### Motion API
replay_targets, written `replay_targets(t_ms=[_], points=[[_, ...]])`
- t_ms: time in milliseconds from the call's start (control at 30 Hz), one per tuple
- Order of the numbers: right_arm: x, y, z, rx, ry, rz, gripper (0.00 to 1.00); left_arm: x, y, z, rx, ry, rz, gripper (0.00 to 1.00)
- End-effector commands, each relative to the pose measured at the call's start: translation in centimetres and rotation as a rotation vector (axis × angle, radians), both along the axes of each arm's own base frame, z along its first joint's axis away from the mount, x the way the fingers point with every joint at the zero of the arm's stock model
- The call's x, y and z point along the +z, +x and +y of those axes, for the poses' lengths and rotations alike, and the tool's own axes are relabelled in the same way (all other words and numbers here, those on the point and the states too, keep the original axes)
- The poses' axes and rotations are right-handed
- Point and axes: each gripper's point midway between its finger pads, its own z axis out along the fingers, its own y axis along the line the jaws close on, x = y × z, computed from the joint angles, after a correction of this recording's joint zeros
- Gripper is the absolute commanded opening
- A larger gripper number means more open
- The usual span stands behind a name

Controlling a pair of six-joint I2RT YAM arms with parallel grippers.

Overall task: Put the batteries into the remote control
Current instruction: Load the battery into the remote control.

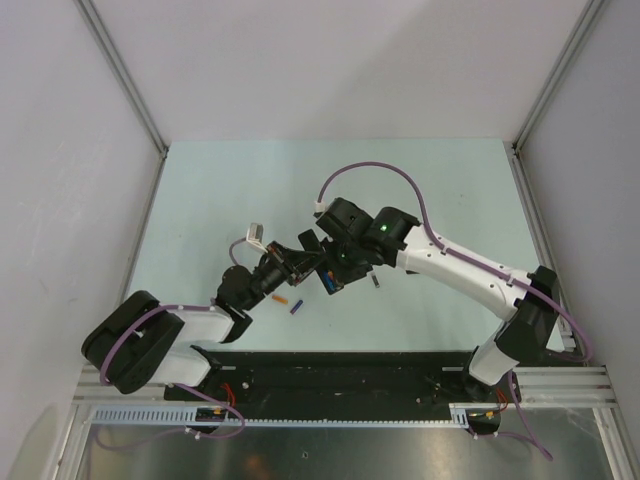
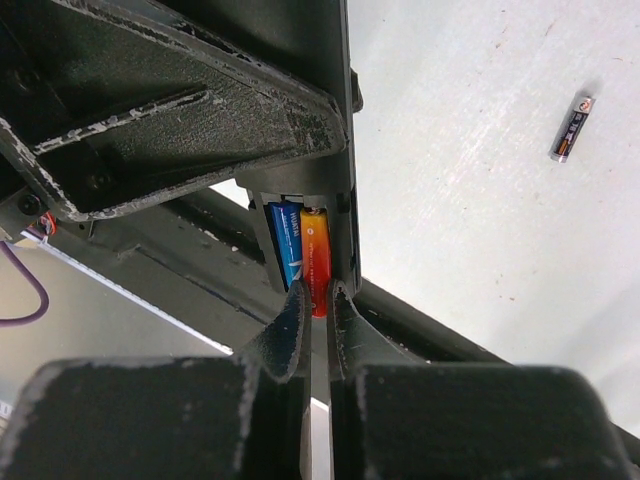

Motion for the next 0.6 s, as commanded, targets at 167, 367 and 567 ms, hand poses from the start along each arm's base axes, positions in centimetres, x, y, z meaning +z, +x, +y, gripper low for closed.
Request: replay_targets(t_ms=[167,367,567], points=[[0.2,1.62,-0.01,-0.025,-0.019,-0.047,0.1,5.92,-2.44,0.13,-0.072,-0.187,-0.108,0.0],[0.13,1.48,-0.42,-0.027,-0.032,-0.045,0.18,6.12,-2.28,0.15,-0.067,-0.198,-0.101,0.0],[0.25,1.47,-0.73,-0.03,-0.04,-0.047,0.24,5.91,-2.15,0.18,-0.062,-0.193,-0.098,0.0]])
